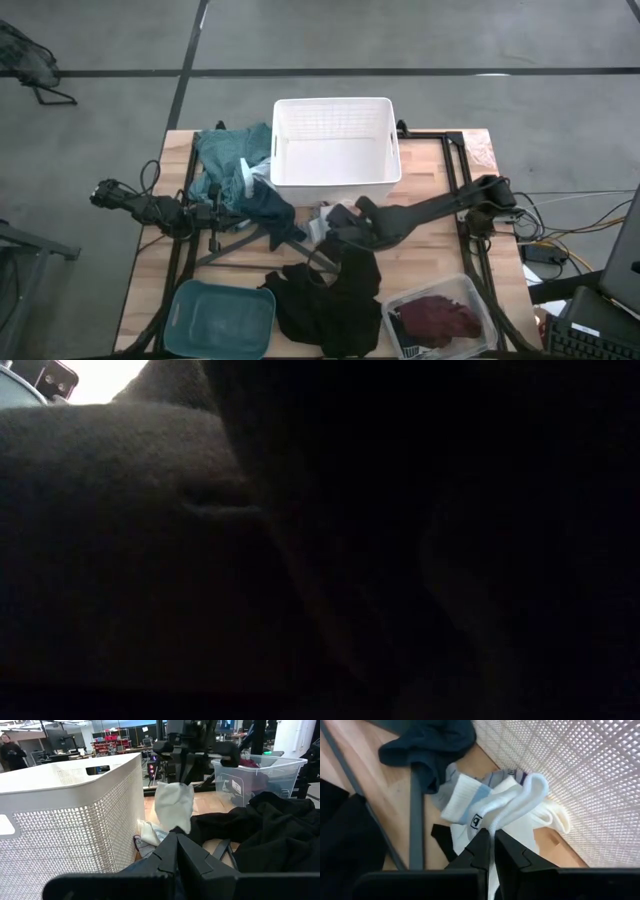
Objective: Pick & Place Cloths
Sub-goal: Adjust the white sock on the table
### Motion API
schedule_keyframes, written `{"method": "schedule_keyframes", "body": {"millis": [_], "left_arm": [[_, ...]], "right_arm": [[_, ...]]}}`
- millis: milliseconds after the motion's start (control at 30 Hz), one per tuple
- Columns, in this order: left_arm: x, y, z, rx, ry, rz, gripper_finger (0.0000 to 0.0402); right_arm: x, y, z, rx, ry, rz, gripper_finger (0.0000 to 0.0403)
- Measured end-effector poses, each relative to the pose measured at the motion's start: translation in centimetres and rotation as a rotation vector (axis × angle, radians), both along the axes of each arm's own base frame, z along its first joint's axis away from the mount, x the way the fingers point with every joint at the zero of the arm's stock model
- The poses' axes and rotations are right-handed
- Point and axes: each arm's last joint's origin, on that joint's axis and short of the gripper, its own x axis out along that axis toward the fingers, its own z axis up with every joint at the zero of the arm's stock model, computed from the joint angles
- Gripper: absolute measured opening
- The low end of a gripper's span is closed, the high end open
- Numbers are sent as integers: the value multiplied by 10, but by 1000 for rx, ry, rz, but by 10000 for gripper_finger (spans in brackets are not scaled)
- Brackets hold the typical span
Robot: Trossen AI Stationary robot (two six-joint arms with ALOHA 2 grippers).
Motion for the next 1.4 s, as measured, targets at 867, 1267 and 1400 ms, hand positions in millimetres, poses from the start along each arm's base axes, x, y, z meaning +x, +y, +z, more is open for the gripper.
{"method": "schedule_keyframes", "body": {"millis": [867,1267,1400], "left_arm": [[0,0,0,-1,-1,0,12],[0,0,0,-1,-1,0,12],[0,0,0,0,-1,0,12]], "right_arm": [[2,24,4,31,-82,65,12],[-25,27,-5,39,126,-51,12],[-31,26,-8,34,170,-89,10]]}}
